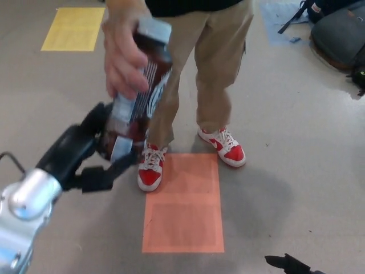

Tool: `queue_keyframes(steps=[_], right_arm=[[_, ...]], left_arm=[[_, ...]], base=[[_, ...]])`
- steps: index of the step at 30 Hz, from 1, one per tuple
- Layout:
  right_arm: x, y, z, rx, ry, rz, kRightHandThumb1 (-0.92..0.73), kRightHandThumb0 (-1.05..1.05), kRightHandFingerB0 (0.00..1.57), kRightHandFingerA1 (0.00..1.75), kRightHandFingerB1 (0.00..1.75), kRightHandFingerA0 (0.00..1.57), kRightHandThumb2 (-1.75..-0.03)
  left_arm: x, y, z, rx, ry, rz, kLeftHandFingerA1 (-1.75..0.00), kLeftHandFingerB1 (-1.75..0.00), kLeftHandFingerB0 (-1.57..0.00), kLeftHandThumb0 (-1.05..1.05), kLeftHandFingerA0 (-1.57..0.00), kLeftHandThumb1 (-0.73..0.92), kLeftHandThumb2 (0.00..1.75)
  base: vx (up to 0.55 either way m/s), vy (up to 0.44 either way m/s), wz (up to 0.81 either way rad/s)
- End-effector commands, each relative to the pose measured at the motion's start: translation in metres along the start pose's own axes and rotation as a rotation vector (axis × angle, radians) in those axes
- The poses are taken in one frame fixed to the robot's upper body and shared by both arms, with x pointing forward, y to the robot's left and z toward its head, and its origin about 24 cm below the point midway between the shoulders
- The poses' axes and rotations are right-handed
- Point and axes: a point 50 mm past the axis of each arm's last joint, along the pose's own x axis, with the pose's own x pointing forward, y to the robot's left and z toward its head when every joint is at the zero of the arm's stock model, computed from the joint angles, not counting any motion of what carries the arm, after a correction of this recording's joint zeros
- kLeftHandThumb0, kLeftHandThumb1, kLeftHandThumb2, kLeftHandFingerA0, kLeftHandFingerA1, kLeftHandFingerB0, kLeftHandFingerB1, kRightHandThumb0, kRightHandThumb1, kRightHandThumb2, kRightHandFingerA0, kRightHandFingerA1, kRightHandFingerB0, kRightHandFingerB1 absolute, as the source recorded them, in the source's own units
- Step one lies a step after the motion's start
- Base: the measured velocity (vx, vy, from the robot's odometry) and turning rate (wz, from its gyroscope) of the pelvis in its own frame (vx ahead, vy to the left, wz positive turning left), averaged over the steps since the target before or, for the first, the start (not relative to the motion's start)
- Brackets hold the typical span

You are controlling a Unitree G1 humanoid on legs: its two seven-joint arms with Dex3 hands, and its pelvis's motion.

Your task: The robot recieved a bottle of protein shake from a person using its left hand and then shake the protein up and down 2 two times and hand it back to the person

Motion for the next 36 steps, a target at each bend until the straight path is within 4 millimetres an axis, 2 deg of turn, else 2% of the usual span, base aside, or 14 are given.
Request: queue_keyframes(steps=[1, 2, 3, 6, 7, 15, 19, 27, 28, 32, 33, 34, 35, 36], right_arm=[[0.01, -0.007, 0.001, -0.037, -0.001, -0.028, -0.59, -0.57, 0.26, 0.58, 0.47, 0.48, -0.99], [0.011, -0.008, 0.002, -0.038, -0.001, -0.033, -0.59, -0.57, 0.26, 0.58, 0.47, 0.48, -0.99], [0.013, -0.009, 0.002, -0.04, 0.004, -0.033, -0.57, -0.52, 0.26, 0.58, 0.47, 0.47, -0.98], [0.017, -0.01, 0.003, -0.063, 0.003, -0.036, -0.56, -0.52, 0.26, 0.58, 0.47, 0.47, -0.98], [0.017, -0.009, 0.003, -0.067, 0.009, -0.032, -0.71, -0.54, 0.42, 0.38, 0.35, 0.51, -0.62], [0.013, -0.004, 0.0, -0.089, 0.026, -0.003, -0.68, -0.53, 0.39, 0.38, 0.35, 0.49, -0.61], [0.013, -0.002, 0.0, -0.096, 0.027, -0.004, -0.67, -0.51, 0.4, 0.38, 0.35, 0.49, -0.61], [0.039, -0.021, 0.011, -0.108, 0.018, -0.056, -0.67, -0.51, 0.4, 0.38, 0.34, 0.49, -0.61], [0.042, -0.022, 0.012, -0.116, 0.02, -0.053, -0.68, -0.5, 0.38, 0.38, 0.34, 0.48, -0.61], [0.05, -0.027, 0.014, -0.137, 0.026, -0.048, -0.67, -0.49, 0.38, 0.38, 0.34, 0.48, -0.6], [0.051, -0.028, 0.014, -0.147, 0.036, -0.042, -0.67, -0.47, 0.37, 0.37, 0.33, 0.47, -0.6], [0.052, -0.028, 0.014, -0.15, 0.04, -0.039, -0.67, -0.47, 0.37, 0.37, 0.33, 0.47, -0.6], [0.053, -0.028, 0.013, -0.167, 0.049, -0.032, -0.68, -0.47, 0.36, 0.37, 0.33, 0.46, -0.61], [0.053, -0.028, 0.013, -0.182, 0.05, -0.034, -0.68, -0.47, 0.37, 0.37, 0.33, 0.46, -0.61]], left_arm=[[-0.032, -0.042, -0.066, 0.198, 0.061, -0.052, -0.45, -0.39, -0.15, -0.83, -0.26, 0.63, 0.93], [-0.032, -0.044, -0.071, 0.178, 0.075, -0.043, -0.45, -0.39, -0.15, -0.83, -0.26, 0.63, 0.93], [-0.037, -0.052, -0.088, 0.129, 0.118, -0.019, -0.47, -0.39, -0.13, -0.83, -0.29, 0.62, 0.93], [-0.042, -0.058, -0.104, 0.118, 0.158, -0.011, -0.47, -0.38, -0.09, -0.83, -0.28, 0.61, 0.93], [-0.047, -0.064, -0.114, 0.113, 0.184, -0.007, -0.47, -0.37, -0.08, -0.81, -0.29, 0.59, 0.92], [-0.063, -0.081, -0.144, 0.207, 0.274, -0.055, -0.48, -0.3, -0.03, -0.84, -0.27, 0.62, 0.97], [-0.063, -0.082, -0.151, 0.268, 0.275, -0.07, -0.47, -0.34, -0.08, -0.83, -0.26, 0.61, 0.96], [-0.034, -0.064, -0.144, 0.263, 0.251, 0.002, -0.46, -0.28, -0.04, -0.82, -0.24, 0.59, 0.93], [-0.031, -0.061, -0.143, 0.243, 0.254, 0.015, -0.33, -0.21, -0.05, -0.78, -0.27, 0.69, 0.62], [-0.024, -0.055, -0.142, 0.207, 0.254, 0.056, -0.33, -0.21, -0.02, -0.78, -0.27, 0.68, 0.61], [-0.024, -0.055, -0.143, 0.187, 0.254, 0.076, -0.46, -0.13, 0.0, -0.8, -0.2, 0.54, 0.87], [-0.024, -0.055, -0.144, 0.179, 0.254, 0.083, -0.46, -0.13, 0.0, -0.8, -0.2, 0.54, 0.87], [-0.024, -0.055, -0.144, 0.163, 0.247, 0.102, -0.35, -0.23, 0.0, -0.71, -0.29, 0.6, 0.58], [-0.024, -0.055, -0.145, 0.152, 0.255, 0.107, -0.46, -0.11, 0.0, -0.75, -0.22, 0.49, 0.82]], base=[[0.0, 0.0, 0.0], [0.0, 0.0, 0.0], [0.0, 0.0, 0.0], [0.0, 0.0, 0.0], [0.0, 0.0, 0.0], [0.0, 0.0, 0.0], [0.0, 0.0, 0.0], [0.0, 0.0, 0.0], [0.0, 0.0, 0.0], [0.0, 0.0, 0.0], [0.0, 0.0, 0.0], [0.0, 0.0, 0.0], [0.0, 0.0, 0.0], [0.0, 0.0, 0.0]])
